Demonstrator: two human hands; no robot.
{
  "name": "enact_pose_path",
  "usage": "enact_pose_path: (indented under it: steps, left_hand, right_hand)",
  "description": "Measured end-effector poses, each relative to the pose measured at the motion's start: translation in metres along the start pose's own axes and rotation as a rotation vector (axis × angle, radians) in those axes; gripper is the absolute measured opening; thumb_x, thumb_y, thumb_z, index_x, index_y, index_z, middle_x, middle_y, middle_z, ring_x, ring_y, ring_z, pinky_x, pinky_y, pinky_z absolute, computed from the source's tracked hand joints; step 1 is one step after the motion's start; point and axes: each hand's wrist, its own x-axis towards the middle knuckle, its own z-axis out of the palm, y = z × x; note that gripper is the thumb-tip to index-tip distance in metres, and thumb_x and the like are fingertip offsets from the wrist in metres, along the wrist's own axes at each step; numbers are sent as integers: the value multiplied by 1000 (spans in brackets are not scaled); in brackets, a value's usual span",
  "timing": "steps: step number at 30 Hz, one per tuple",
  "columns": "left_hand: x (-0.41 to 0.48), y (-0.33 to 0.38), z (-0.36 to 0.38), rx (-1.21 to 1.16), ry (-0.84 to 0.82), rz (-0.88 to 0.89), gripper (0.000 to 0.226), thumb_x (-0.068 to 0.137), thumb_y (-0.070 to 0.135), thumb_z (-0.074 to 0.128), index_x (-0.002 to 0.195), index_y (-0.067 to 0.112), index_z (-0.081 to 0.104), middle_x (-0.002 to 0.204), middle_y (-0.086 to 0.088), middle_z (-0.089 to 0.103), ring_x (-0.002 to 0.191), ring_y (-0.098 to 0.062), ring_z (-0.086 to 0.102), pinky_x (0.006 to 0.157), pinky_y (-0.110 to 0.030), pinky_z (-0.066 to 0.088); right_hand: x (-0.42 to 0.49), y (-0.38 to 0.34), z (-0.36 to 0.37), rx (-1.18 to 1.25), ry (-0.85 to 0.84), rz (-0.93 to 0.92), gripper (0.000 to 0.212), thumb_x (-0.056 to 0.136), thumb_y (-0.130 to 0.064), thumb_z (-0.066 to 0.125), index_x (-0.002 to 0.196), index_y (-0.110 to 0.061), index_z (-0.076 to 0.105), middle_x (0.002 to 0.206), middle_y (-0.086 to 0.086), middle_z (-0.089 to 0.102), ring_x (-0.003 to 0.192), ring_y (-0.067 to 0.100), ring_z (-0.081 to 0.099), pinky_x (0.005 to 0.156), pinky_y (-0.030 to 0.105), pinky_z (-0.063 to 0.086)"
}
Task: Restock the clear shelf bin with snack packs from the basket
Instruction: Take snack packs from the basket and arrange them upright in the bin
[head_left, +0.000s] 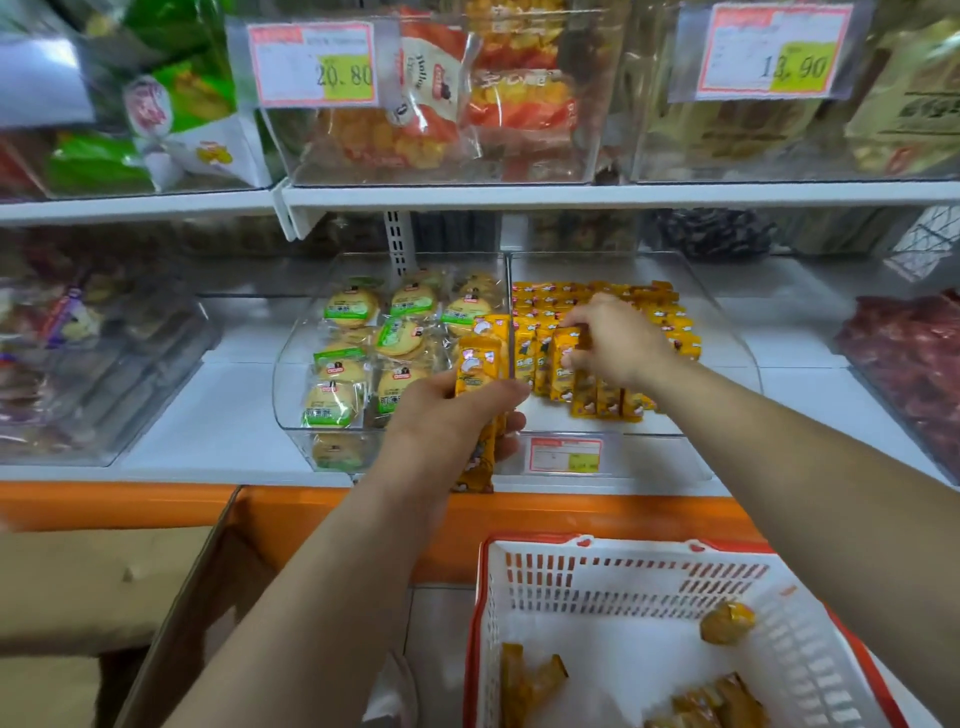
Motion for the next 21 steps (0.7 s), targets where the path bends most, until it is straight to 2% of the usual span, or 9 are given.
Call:
enact_pose_path:
  steps: [6,11,13,15,17,18,21]
  left_hand:
    - [1,1,-7,-15,12,9,15,85,23,81,94,13,75,85,-11,80,63,-15,73,55,-22,55]
    - [1,-1,-7,7,33,23,13,87,23,79,93,13,74,85,-12,80,74,-23,76,58,-24,57]
    - [1,-2,-5,38,24,29,13,88,24,78,94,13,74,85,-12,80,72,-21,75,58,-24,57]
    - [-1,-2,1,79,-10,33,11,88,24,77,94,15,74,85,-12,79,64,-14,73,56,-22,56]
    - [-4,-4,10,119,-62,30,11,88,22,78,94,14,75,86,-15,79,60,-12,71,54,-20,54]
    - [-5,-5,16,134,-96,25,10,87,21,79,93,14,75,87,-16,78,58,-11,69,52,-19,53]
    - [-13,-11,36,197,-206,21,5,85,20,80,85,17,76,83,-14,78,52,-10,65,49,-18,50]
  right_hand:
    - [11,5,21,-140,-27,39,58,80,-40,79,134,-31,56,131,4,49,118,29,56,90,42,51]
    - [-1,2,20,-110,62,72,61,78,-42,80,132,-31,53,131,3,48,119,28,53,88,40,50]
    - [-17,0,7,-41,130,65,56,79,-44,78,128,-29,56,124,2,50,112,25,55,84,36,48]
    - [-44,-3,-9,182,192,54,42,81,-40,78,117,-26,62,106,-1,55,91,18,56,74,31,46]
    - [-83,-9,-24,581,148,84,25,85,-30,75,108,-26,65,91,-1,63,74,21,59,66,30,47]
    - [-104,-13,-30,774,89,99,20,89,-27,72,108,-28,65,88,-1,67,72,25,62,62,29,48]
    - [-158,-24,-43,1184,-54,178,19,96,-24,62,114,-30,65,90,-3,72,71,19,68,54,28,48]
